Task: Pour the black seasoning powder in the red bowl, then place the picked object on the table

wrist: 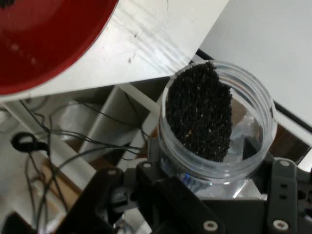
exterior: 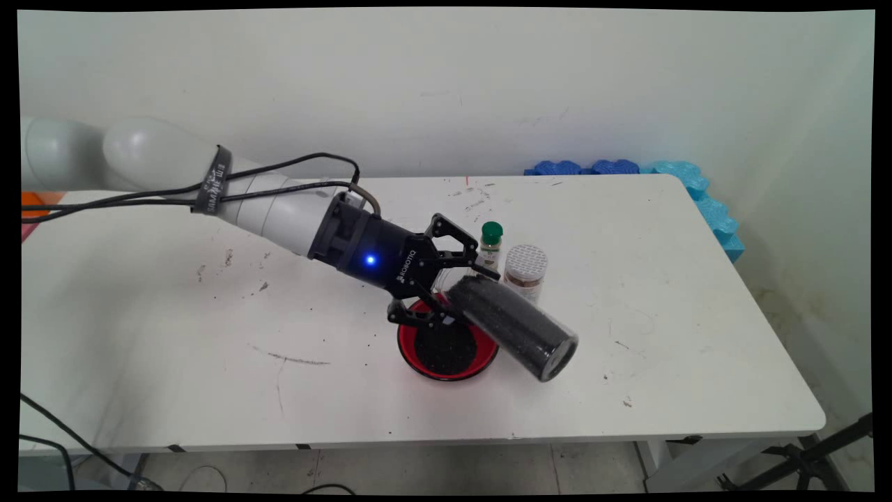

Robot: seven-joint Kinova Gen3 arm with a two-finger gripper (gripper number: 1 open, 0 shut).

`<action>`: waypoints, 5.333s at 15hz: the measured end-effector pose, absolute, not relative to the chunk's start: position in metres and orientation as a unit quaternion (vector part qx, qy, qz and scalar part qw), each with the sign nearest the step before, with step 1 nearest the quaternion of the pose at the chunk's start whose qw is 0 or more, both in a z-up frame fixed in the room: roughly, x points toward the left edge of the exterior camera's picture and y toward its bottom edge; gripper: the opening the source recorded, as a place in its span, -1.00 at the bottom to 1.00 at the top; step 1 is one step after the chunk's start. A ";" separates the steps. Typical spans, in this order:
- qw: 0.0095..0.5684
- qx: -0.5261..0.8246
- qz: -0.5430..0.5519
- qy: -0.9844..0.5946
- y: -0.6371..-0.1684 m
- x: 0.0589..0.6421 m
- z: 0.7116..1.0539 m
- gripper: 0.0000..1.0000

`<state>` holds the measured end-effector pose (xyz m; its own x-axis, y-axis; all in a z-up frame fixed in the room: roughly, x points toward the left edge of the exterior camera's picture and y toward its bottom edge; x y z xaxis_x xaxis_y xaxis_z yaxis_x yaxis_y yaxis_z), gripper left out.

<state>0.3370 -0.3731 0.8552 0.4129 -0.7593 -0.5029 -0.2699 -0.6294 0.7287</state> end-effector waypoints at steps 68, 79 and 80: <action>0.430 0.294 0.156 -0.839 -0.402 0.412 0.952 -1.00; 0.410 0.313 0.142 -0.845 -0.410 0.423 0.876 -1.00; 0.409 0.314 0.140 -0.845 -0.410 0.423 0.871 -1.00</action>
